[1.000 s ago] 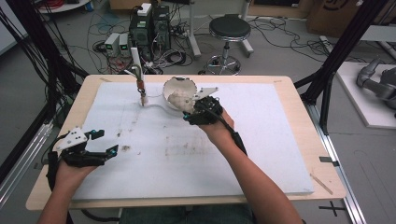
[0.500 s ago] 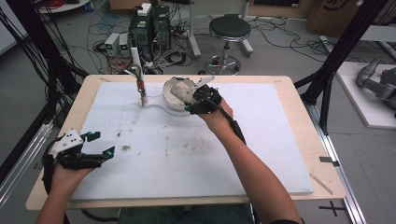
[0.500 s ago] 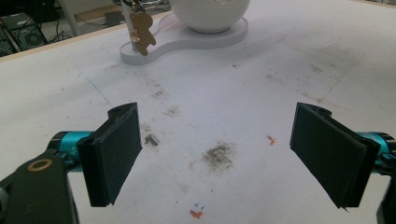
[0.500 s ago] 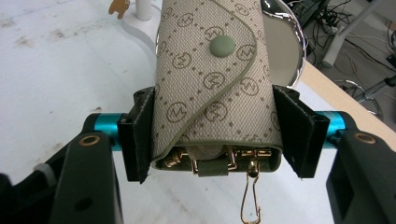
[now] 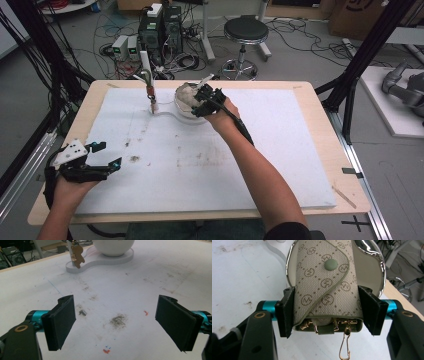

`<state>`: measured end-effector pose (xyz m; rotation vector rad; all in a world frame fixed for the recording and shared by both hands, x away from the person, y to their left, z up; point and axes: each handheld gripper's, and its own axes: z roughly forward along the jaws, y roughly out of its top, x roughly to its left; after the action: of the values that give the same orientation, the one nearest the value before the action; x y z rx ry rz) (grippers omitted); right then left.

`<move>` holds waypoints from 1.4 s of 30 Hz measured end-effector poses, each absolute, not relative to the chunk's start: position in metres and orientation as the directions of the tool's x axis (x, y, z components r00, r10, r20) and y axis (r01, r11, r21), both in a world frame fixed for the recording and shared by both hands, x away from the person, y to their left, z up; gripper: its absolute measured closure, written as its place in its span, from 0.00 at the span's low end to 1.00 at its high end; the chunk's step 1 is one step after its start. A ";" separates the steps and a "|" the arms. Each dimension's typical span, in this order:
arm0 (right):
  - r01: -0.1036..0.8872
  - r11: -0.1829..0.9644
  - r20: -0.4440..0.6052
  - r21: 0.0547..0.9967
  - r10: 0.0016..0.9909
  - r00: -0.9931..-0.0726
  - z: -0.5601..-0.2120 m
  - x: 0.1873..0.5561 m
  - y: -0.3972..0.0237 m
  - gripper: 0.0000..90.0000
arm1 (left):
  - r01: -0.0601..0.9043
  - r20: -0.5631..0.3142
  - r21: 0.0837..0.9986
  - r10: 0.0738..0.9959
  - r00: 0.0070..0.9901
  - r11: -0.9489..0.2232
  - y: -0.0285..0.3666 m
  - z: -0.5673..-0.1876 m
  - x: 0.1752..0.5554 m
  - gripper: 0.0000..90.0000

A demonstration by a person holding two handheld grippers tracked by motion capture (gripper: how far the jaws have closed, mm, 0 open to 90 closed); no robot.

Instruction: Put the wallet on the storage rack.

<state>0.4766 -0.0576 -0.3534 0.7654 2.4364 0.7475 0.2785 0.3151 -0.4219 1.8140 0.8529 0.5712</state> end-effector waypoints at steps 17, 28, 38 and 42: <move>0.410 0.691 -0.295 0.595 0.662 -0.689 -0.362 0.498 -0.047 0.40 | 0.294 -0.004 0.925 0.770 0.638 -0.239 0.316 -0.422 0.278 0.18; 0.410 0.663 -0.294 0.627 0.688 -0.663 -0.358 0.497 -0.050 0.32 | 0.296 -0.003 0.924 0.769 0.639 -0.242 0.316 -0.423 0.278 0.18; 0.377 0.650 -0.280 0.660 0.678 -0.679 -0.338 0.480 -0.065 0.25 | 0.300 -0.005 0.922 0.767 0.642 -0.245 0.315 -0.423 0.280 0.18; 0.354 0.629 -0.267 0.692 0.679 -0.684 -0.330 0.467 -0.077 0.25 | 0.292 -0.002 0.924 0.762 0.648 -0.246 0.311 -0.422 0.282 0.18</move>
<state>0.4667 -0.0765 -0.3297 0.8099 2.3366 0.8389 0.2823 0.3108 -0.4221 1.8197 0.8432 0.5610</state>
